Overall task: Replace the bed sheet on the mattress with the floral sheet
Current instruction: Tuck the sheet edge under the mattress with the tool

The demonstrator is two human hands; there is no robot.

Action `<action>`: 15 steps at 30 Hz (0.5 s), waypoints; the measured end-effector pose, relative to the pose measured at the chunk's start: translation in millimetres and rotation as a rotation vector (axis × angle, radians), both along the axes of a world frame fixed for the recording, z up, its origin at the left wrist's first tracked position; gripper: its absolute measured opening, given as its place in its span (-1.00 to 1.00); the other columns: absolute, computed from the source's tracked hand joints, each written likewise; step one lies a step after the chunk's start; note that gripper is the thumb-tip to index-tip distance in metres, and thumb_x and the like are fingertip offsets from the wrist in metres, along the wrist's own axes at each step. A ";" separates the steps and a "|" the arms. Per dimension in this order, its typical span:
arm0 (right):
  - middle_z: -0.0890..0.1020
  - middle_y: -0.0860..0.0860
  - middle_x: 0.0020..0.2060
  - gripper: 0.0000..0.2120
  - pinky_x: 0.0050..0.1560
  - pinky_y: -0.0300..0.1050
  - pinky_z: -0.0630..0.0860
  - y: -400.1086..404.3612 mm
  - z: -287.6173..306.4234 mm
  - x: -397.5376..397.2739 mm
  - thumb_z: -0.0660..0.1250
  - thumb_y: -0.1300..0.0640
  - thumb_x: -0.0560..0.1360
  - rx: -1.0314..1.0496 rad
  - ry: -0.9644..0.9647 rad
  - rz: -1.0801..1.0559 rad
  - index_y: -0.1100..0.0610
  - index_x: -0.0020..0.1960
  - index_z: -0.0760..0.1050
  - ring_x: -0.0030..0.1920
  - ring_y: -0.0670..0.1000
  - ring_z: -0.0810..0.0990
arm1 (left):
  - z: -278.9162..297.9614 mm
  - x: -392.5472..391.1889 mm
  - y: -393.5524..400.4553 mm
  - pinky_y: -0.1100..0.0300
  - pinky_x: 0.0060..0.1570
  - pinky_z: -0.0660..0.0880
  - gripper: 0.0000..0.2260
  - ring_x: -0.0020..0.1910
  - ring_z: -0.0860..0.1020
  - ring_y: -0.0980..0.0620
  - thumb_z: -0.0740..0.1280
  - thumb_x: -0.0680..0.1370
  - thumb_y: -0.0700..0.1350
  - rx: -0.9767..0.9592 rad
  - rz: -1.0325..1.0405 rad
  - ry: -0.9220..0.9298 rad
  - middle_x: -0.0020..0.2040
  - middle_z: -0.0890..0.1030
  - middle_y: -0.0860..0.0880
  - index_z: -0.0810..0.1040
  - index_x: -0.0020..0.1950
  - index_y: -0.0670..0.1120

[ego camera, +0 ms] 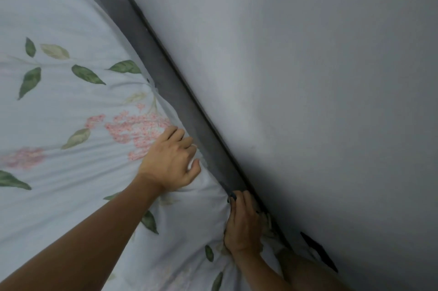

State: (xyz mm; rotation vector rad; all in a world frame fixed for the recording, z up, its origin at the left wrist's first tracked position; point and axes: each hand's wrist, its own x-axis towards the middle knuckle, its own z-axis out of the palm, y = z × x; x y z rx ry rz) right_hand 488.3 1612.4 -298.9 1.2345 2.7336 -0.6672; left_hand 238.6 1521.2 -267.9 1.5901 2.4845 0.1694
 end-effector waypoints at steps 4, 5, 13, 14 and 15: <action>0.50 -0.01 0.00 -0.93 -0.23 0.00 0.46 4.9 10.5 2.7 0.14 0.03 0.65 -0.065 0.084 0.026 -0.10 0.09 0.37 -0.11 0.10 0.54 | 2.0 2.3 1.2 -0.09 0.13 0.41 -0.67 -0.21 0.36 -0.12 0.26 0.55 0.07 0.026 0.000 0.030 -0.32 0.43 -0.07 0.47 -0.33 -0.10; 0.52 -0.01 -0.01 -0.91 -0.23 0.01 0.46 6.8 14.0 2.5 0.10 0.00 0.67 -0.071 0.101 0.023 -0.11 0.09 0.39 -0.12 0.08 0.53 | 3.9 2.6 2.3 -0.09 0.10 0.41 -0.67 -0.22 0.35 -0.12 0.26 0.55 0.06 0.022 -0.004 0.038 -0.32 0.43 -0.07 0.45 -0.34 -0.09; 0.66 0.04 -0.01 -0.75 0.01 0.08 0.62 48.9 -1.5 -12.1 0.16 0.02 0.72 -0.517 0.259 -0.350 0.08 0.13 0.59 -0.04 0.01 0.66 | 26.0 -10.3 22.8 0.00 0.02 0.35 -0.39 -0.27 0.49 -0.06 -0.08 0.55 0.29 -0.310 -0.141 0.085 -0.32 0.61 0.00 0.58 -0.33 -0.03; 0.68 0.08 0.00 -0.77 0.03 0.10 0.65 58.8 -6.0 -24.4 0.18 0.06 0.72 -0.648 0.309 -0.481 0.07 0.11 0.61 -0.04 0.03 0.69 | 32.3 -10.5 27.2 0.02 0.07 0.35 -0.32 -0.25 0.52 -0.04 -0.18 0.54 0.32 -0.354 -0.170 0.110 -0.27 0.65 0.00 0.60 -0.28 -0.03; 0.68 0.11 0.01 -0.79 0.04 0.07 0.67 66.4 -7.0 -37.6 0.20 0.12 0.72 -0.764 0.345 -0.556 0.03 0.08 0.62 -0.04 0.04 0.71 | 37.6 -10.0 28.1 0.03 0.09 0.35 -0.30 -0.24 0.53 -0.02 -0.24 0.53 0.33 -0.359 -0.198 0.134 -0.25 0.66 0.01 0.59 -0.27 -0.01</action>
